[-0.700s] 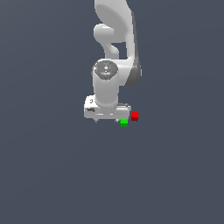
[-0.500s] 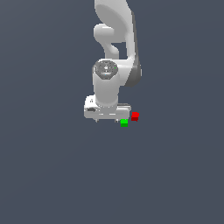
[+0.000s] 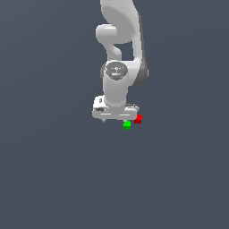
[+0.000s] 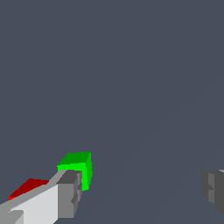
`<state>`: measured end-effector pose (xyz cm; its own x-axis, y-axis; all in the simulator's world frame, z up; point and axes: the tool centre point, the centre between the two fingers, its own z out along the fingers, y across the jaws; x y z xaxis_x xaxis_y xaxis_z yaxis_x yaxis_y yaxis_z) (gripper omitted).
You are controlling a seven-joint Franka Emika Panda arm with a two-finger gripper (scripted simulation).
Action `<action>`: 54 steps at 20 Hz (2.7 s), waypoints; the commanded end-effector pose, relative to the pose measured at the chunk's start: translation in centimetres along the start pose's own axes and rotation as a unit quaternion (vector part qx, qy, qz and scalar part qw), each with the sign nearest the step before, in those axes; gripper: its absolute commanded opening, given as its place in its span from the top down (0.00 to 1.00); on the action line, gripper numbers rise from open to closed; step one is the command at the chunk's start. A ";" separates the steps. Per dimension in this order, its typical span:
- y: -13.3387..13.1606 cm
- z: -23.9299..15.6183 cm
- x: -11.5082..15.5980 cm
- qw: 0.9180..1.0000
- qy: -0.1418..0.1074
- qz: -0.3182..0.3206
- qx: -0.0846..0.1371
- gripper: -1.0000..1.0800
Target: Stack the red cube on top of the green cube.
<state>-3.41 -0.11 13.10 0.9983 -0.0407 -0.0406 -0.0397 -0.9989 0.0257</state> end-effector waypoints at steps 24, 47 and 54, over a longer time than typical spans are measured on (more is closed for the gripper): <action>-14.3 6.0 -9.5 0.998 0.019 0.064 0.014 0.04; -14.8 11.1 -9.4 0.998 0.019 0.065 0.014 0.04; -14.8 11.1 -9.4 0.998 0.019 0.065 0.014 1.00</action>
<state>-12.72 14.78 2.04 0.9855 -0.1696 0.0001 -0.1696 -0.9855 -0.0002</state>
